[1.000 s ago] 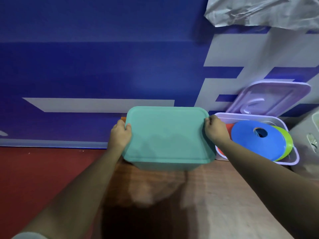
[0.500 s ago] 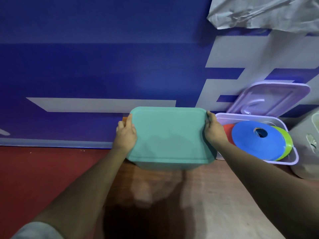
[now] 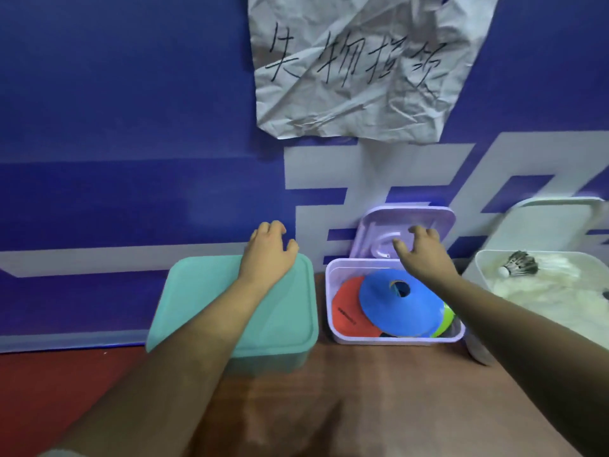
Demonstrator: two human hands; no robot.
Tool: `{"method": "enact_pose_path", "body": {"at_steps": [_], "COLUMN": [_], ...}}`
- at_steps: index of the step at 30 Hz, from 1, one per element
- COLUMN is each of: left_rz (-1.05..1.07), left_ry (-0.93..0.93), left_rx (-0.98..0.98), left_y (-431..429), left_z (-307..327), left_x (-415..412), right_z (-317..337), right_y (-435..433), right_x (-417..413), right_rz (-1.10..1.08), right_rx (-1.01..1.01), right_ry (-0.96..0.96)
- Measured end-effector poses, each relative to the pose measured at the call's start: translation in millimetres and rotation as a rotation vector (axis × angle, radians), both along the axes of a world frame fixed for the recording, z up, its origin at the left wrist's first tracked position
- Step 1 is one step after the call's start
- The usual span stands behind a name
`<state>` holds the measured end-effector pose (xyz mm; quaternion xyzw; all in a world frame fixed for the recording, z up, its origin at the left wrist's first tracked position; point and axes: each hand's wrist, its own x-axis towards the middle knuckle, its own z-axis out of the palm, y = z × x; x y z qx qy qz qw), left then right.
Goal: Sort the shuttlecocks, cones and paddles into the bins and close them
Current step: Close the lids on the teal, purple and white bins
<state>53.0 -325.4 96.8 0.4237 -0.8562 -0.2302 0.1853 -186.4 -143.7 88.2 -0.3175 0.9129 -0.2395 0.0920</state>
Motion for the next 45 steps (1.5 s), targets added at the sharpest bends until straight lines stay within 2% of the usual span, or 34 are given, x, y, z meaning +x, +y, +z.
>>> {"method": "enact_pose_path", "body": {"at_steps": [8,15,23,30,32,35,37,40,41,43,45], "left_rz": [-0.056,0.023,0.056,-0.033,-0.092,-0.225,-0.348,-0.523,-0.572,-0.609,-0.511], "left_ry": [-0.076,-0.084,0.051,0.234,0.272,0.314,0.311,0.269,0.26,0.256,0.31], "left_rx": [0.139,0.176,-0.009,-0.1,-0.158,-0.251,-0.32,-0.428,-0.419,-0.269,-0.084], "left_y": [52,64,66,79,89,113,129,148,154,164,166], "left_z": [-11,-33,-38,10,26,42,46,44,42,39,29], "left_x": [-154,-209,-192,-167,-161,-150,-143,-126,-119,-105,-92], "right_z": [9,-18,-19,18,30,46,52,60,60,53,45], "right_y": [41,34,32,38,39,47,53,66,72,86,104], "right_x": [-124,-159,-153,-135,-128,-116,-107,-86,-81,-74,-68], "right_rz": [0.009,0.121,0.127,0.061,-0.042,-0.16,-0.209,-0.289,-0.309,-0.363,-0.41], "right_rx": [0.035,-0.004,-0.221,-0.43,-0.46,-0.634,-0.739,-0.826,-0.841,-0.826,-0.792], "right_ry": [-0.015,-0.164,-0.305,-0.436,-0.636,-1.117,-1.257,-1.322,-1.323,-1.252,-1.15]}}
